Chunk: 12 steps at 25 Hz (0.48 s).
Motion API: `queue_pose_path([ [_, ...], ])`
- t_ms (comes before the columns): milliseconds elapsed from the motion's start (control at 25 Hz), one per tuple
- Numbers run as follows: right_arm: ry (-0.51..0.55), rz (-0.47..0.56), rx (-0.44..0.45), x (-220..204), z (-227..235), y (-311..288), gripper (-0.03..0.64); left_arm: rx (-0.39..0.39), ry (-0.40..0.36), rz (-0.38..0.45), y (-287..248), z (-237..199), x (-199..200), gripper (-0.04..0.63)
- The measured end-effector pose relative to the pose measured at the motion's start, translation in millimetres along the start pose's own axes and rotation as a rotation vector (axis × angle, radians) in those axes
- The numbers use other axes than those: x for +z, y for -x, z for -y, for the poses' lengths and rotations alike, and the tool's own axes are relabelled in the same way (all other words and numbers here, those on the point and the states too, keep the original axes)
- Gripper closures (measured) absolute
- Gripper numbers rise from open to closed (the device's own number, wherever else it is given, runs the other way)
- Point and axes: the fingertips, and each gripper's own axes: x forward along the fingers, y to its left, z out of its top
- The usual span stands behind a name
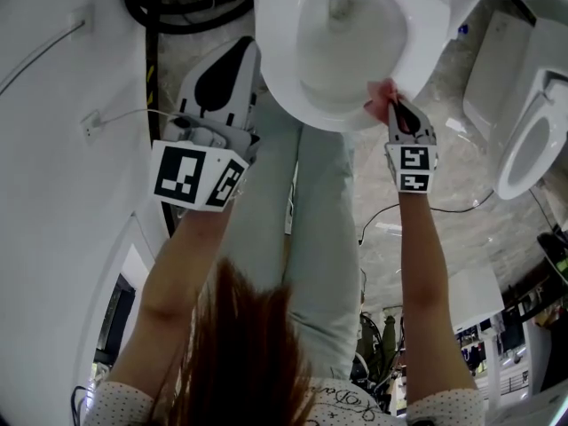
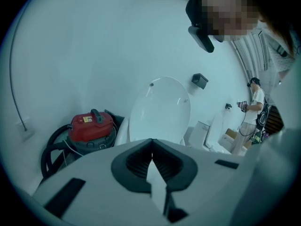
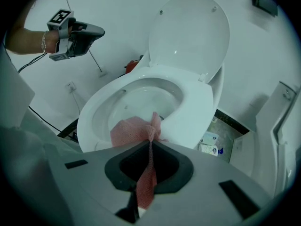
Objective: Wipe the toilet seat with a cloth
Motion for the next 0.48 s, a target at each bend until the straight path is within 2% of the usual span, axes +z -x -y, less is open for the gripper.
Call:
queue_pose_path([
  [480, 0.031, -0.061, 0.094, -11.0, -47.6, 0.5, 0.591, 0.011, 0.016, 0.024, 8.1, -11.1, 6.2, 0.600],
])
